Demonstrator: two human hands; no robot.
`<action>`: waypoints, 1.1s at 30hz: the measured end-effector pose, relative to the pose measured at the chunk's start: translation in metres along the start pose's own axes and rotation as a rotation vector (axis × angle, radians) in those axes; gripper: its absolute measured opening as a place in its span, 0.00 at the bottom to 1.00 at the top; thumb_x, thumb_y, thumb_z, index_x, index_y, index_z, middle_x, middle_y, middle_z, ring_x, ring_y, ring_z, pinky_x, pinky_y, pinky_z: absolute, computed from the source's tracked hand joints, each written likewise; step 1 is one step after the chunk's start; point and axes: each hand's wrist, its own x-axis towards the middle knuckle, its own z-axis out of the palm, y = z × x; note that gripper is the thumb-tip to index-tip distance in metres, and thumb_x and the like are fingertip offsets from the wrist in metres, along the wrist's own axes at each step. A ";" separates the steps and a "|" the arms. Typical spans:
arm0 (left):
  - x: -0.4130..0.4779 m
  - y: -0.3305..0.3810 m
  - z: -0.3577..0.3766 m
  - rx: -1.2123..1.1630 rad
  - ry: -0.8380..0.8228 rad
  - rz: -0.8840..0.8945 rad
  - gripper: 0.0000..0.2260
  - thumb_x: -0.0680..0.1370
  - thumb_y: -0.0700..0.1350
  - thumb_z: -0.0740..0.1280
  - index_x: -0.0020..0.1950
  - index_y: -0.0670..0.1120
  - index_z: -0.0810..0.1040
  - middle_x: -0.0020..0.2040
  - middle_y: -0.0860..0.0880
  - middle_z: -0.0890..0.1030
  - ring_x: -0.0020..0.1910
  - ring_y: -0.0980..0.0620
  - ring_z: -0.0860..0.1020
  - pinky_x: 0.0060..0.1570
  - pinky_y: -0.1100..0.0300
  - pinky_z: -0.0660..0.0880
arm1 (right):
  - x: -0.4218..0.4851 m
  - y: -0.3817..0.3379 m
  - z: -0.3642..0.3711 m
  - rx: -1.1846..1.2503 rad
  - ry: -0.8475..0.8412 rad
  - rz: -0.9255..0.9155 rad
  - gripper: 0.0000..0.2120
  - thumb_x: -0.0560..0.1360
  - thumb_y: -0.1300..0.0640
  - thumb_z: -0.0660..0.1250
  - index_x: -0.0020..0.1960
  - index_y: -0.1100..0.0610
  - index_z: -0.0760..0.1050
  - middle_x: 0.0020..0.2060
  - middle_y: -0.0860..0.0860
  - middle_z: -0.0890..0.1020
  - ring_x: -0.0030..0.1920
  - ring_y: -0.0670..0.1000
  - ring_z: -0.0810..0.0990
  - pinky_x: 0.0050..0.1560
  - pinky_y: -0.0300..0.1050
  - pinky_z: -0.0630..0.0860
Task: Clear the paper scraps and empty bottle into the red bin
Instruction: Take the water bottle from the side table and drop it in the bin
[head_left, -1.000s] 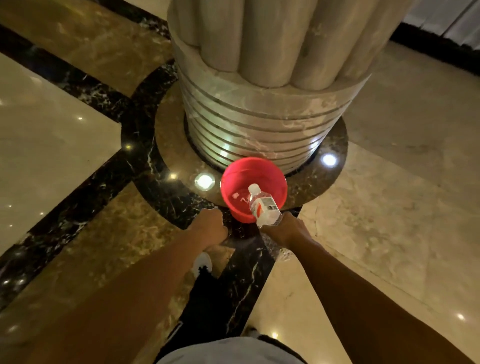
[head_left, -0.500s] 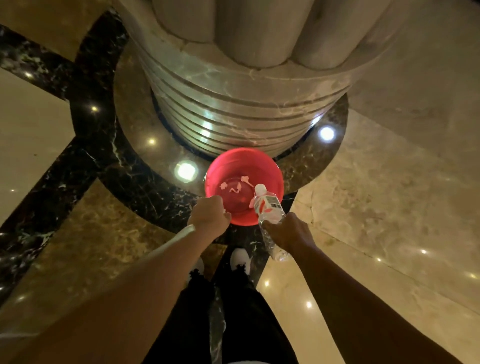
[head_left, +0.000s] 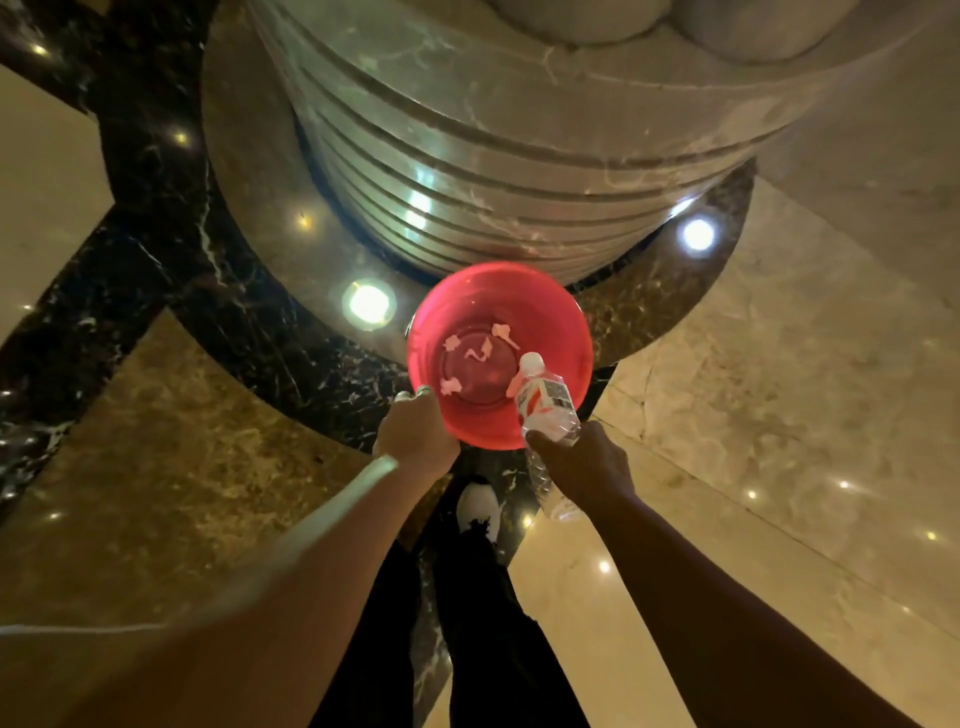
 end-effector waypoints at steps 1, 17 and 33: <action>-0.004 -0.001 0.004 -0.006 -0.026 -0.007 0.18 0.72 0.38 0.66 0.62 0.38 0.71 0.59 0.39 0.74 0.58 0.40 0.76 0.54 0.51 0.76 | -0.001 0.001 0.002 0.011 -0.024 0.024 0.29 0.70 0.38 0.69 0.61 0.58 0.74 0.47 0.55 0.83 0.41 0.53 0.82 0.33 0.42 0.72; 0.081 -0.091 0.108 0.058 -0.145 -0.107 0.09 0.73 0.45 0.64 0.53 0.45 0.73 0.54 0.44 0.77 0.53 0.45 0.77 0.48 0.53 0.76 | 0.111 0.016 0.090 0.060 0.144 0.085 0.29 0.71 0.48 0.72 0.65 0.61 0.69 0.48 0.54 0.73 0.46 0.54 0.71 0.43 0.47 0.69; 0.143 -0.093 0.147 -0.093 -0.020 -0.169 0.09 0.76 0.47 0.63 0.53 0.44 0.73 0.53 0.43 0.78 0.51 0.45 0.77 0.48 0.51 0.77 | 0.141 0.075 0.133 0.241 0.063 0.259 0.12 0.70 0.50 0.69 0.37 0.50 0.66 0.39 0.56 0.82 0.44 0.62 0.82 0.51 0.65 0.80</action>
